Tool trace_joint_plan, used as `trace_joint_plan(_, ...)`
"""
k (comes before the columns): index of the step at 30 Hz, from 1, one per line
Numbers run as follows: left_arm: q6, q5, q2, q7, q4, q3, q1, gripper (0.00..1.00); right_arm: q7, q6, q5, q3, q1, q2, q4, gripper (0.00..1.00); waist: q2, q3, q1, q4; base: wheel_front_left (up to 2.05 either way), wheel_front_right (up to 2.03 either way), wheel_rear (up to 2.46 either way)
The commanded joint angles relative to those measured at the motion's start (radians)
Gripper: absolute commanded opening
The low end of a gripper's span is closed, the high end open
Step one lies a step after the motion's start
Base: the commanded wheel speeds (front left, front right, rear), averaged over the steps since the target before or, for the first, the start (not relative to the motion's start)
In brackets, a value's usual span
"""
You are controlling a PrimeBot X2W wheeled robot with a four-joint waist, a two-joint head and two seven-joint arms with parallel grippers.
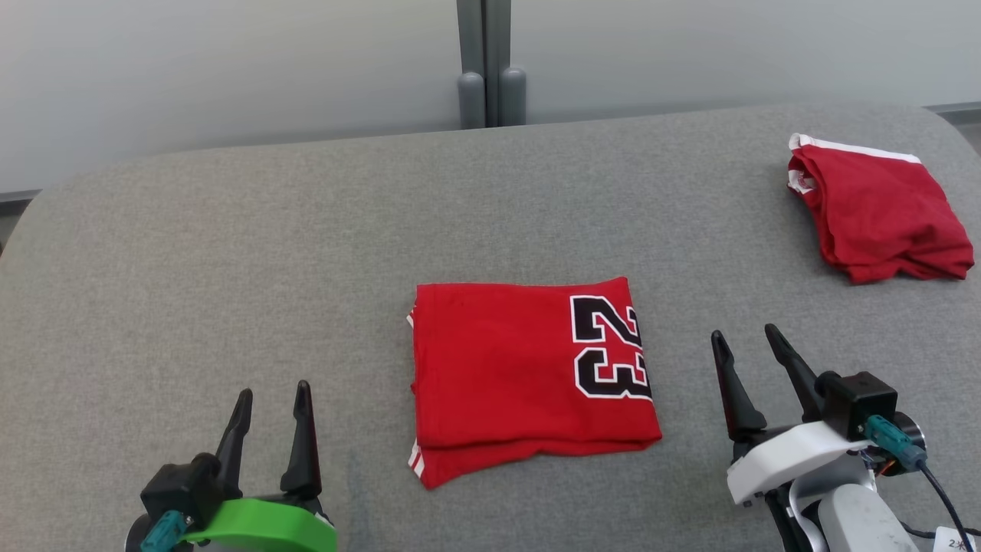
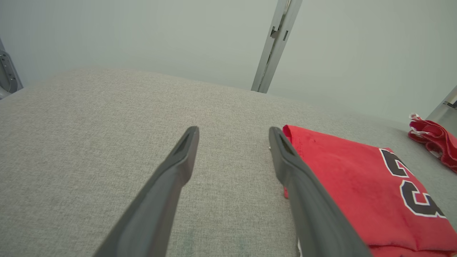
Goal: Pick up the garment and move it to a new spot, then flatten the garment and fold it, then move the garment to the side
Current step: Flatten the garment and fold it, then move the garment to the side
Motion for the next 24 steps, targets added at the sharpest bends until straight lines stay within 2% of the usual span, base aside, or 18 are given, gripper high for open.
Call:
trace_joint_plan(1,-0.005,0.007,-0.004,0.0,0.001,0.005,0.018,1.0,-0.004,-0.001,-0.004,-0.005,0.018,-0.003,-0.007,1.0,0.0,-0.005,0.0,0.001,0.0,0.0,0.0)
trace_joint_plan(24,-0.019,0.02,-0.012,0.0,0.023,0.019,0.032,1.0,-0.004,-0.001,0.001,-0.006,0.036,-0.003,0.003,1.0,0.0,-0.037,0.0,0.007,0.0,0.0,0.0)
